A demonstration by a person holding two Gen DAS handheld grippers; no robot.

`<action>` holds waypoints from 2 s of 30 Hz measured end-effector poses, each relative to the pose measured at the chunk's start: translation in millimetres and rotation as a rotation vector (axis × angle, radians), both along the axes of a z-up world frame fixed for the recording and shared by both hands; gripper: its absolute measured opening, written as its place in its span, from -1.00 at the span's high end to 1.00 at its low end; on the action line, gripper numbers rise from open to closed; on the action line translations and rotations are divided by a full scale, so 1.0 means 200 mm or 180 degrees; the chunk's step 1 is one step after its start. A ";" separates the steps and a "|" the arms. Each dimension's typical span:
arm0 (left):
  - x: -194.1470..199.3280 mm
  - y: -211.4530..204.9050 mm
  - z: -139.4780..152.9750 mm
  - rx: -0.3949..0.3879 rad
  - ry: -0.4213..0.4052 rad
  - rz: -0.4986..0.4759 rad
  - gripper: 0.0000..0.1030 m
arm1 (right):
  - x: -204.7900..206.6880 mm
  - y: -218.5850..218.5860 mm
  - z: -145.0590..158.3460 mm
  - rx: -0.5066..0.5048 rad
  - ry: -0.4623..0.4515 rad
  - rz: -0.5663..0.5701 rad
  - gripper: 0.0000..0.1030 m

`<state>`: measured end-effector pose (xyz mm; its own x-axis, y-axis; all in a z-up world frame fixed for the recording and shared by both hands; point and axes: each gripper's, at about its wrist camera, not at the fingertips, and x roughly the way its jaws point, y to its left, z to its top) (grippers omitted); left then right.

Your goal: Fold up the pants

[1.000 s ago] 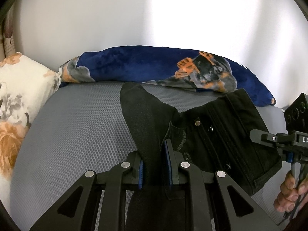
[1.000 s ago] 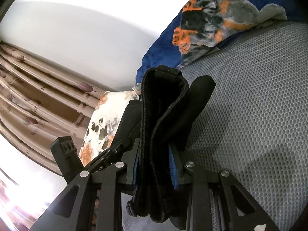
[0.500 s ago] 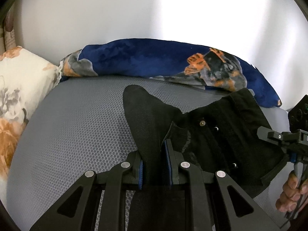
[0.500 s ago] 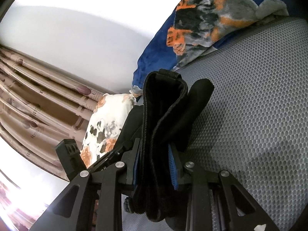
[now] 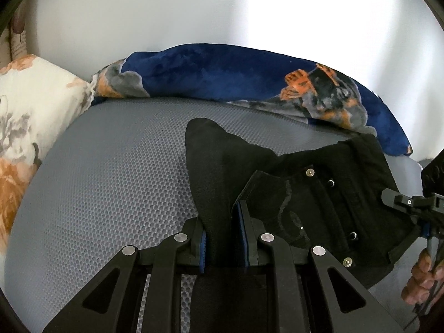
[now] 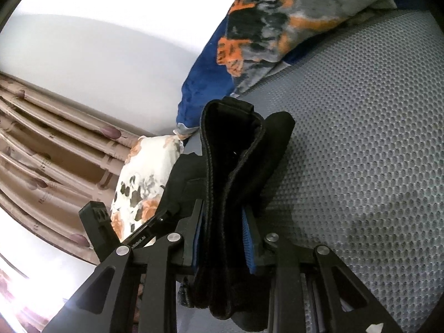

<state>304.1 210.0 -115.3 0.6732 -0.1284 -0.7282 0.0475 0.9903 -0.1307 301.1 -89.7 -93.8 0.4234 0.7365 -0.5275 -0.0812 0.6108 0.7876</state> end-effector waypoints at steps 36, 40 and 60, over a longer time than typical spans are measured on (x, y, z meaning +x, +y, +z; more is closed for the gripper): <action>0.01 0.03 -0.13 0.0118 0.0029 0.0197 0.22 | -0.04 0.14 -0.09 -0.1072 -0.0147 0.0042 -0.15; 0.01 0.03 -0.15 0.0169 0.0043 0.0244 0.08 | -0.05 0.15 -0.09 -0.1124 -0.0195 0.0047 -0.14; 0.06 0.05 -0.12 0.0073 -0.0034 0.0188 0.62 | 0.00 0.14 0.03 -0.1099 -0.0519 -0.0093 0.55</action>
<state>315.8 220.6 -140.0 0.6869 -0.0716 -0.7232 -0.0099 0.9941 -0.1078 301.5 -62.6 -87.4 0.5405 0.5136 -0.6664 -0.1671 0.8418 0.5132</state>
